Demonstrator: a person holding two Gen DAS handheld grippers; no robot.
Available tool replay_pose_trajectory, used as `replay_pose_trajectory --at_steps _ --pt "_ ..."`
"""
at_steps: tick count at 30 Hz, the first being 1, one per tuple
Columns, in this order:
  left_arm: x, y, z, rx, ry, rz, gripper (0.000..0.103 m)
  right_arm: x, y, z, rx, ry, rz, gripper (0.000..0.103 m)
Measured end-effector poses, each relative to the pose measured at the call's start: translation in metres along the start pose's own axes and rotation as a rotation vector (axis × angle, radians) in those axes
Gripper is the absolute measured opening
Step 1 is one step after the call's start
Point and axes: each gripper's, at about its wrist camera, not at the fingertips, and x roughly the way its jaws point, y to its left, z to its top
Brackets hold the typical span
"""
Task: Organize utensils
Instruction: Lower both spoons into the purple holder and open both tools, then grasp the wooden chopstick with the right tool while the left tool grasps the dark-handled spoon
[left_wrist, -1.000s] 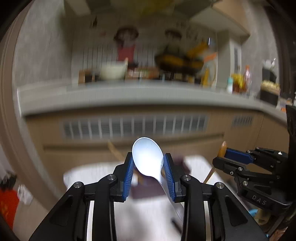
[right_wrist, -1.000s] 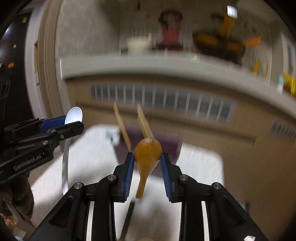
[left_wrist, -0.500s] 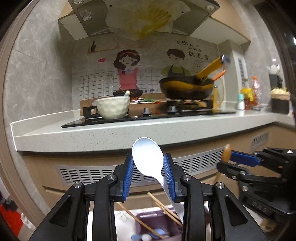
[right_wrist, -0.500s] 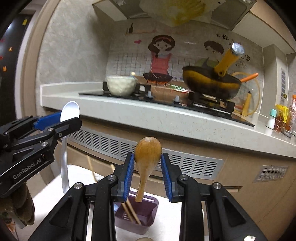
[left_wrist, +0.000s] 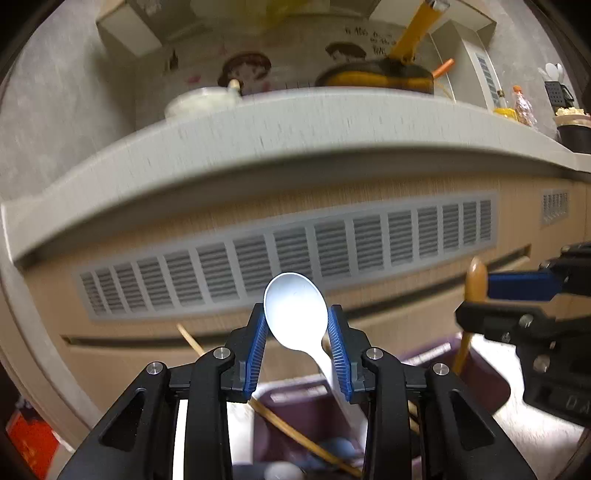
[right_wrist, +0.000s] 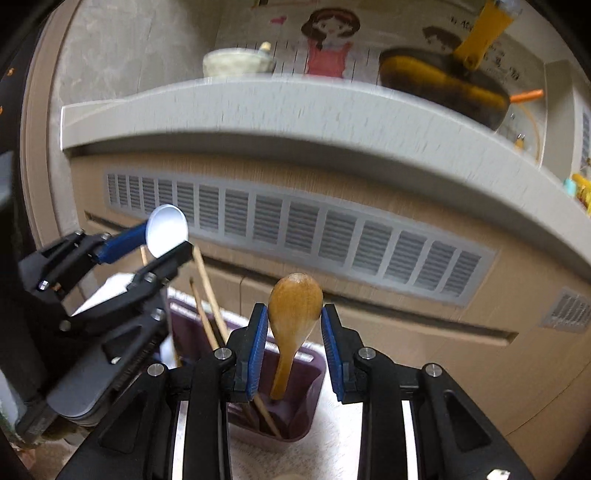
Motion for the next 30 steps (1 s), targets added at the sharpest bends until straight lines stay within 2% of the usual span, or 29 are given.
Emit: replay_pose_trajectory --at_steps 3,5,10,13,16,21,26,30 --pt "0.005 0.003 -0.011 -0.036 0.043 -0.048 0.048 0.011 0.001 -0.014 0.014 0.043 0.072 0.03" --pt "0.005 0.008 -0.015 -0.073 0.066 -0.075 0.05 0.018 0.0 -0.024 0.035 0.075 0.106 0.04" --pt "-0.007 0.03 -0.019 -0.175 0.135 -0.109 0.05 0.015 -0.004 -0.041 0.066 0.107 0.11 0.043" --pt "-0.026 0.04 -0.021 -0.198 0.167 -0.098 0.057 0.004 -0.008 -0.051 0.072 0.123 0.113 0.047" --pt "-0.045 0.042 -0.027 -0.186 0.207 -0.088 0.06 -0.011 -0.01 -0.062 0.069 0.142 0.111 0.058" --pt "-0.082 0.036 -0.047 -0.162 0.31 -0.091 0.064 -0.036 -0.011 -0.085 0.058 0.215 0.139 0.059" --pt "-0.112 0.015 -0.078 -0.087 0.42 -0.108 0.067 -0.063 0.003 -0.11 0.005 0.281 0.183 0.059" --pt "-0.13 -0.001 -0.103 -0.057 0.486 -0.11 0.067 -0.083 0.021 -0.137 -0.013 0.363 0.295 0.059"
